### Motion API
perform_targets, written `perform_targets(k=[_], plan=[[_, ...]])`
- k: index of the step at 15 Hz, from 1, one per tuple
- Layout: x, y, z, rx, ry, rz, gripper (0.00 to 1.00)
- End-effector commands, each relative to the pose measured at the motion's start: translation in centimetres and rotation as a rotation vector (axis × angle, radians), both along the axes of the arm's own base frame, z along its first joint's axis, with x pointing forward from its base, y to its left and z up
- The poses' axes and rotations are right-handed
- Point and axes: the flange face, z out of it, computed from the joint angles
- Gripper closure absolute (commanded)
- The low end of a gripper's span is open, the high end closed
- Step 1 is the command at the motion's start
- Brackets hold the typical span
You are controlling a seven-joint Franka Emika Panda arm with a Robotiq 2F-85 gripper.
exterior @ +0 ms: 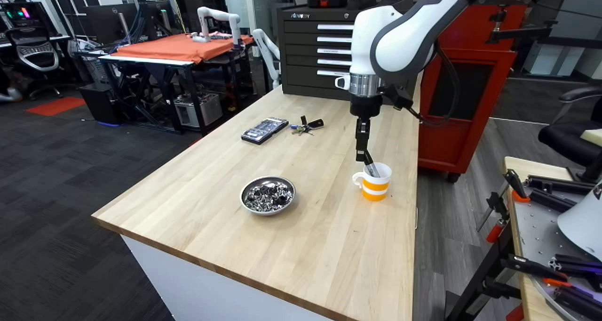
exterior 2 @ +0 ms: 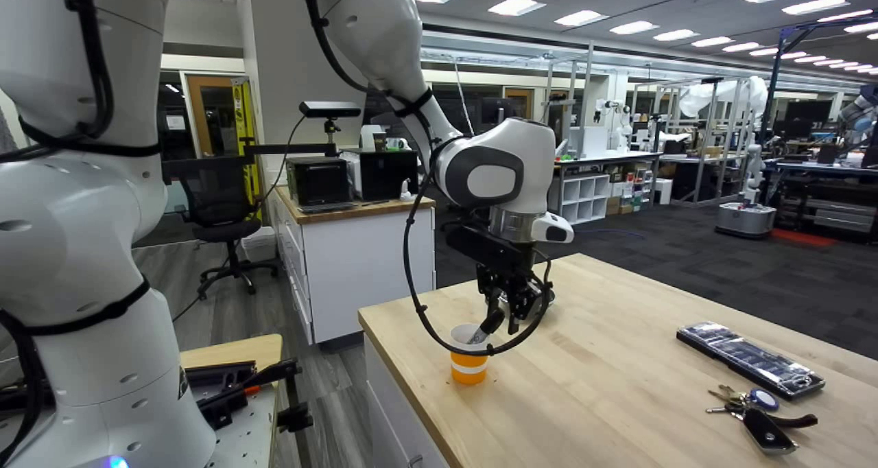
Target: Remove the marker from the mug cup and place it on the table
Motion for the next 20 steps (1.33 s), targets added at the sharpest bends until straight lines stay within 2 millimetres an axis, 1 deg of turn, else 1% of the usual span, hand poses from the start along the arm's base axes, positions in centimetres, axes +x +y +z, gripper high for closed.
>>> perform_targets(k=[1, 2, 4, 8, 12, 13, 14, 17, 20], plan=[[0.0, -0.4, 1.1, 0.003, 0.025, 0.015, 0.17], [0.0, -0.4, 1.2, 0.004, 0.030, 0.014, 0.10], [-0.2, -0.3, 1.0, 0.010, 0.052, 0.014, 0.00], [-0.9, -0.2, 0.7, 0.017, 0.095, 0.020, 0.00], [-0.9, -0.1, 0.5, 0.021, 0.106, 0.025, 0.00], [-0.8, 0.0, 0.5, 0.018, 0.100, 0.027, 0.25], [-0.8, 0.0, 0.5, 0.017, 0.095, 0.028, 0.26], [-0.6, 0.1, 0.5, 0.018, 0.091, 0.036, 0.47], [-0.5, 0.1, 0.6, 0.017, 0.094, 0.046, 0.66]])
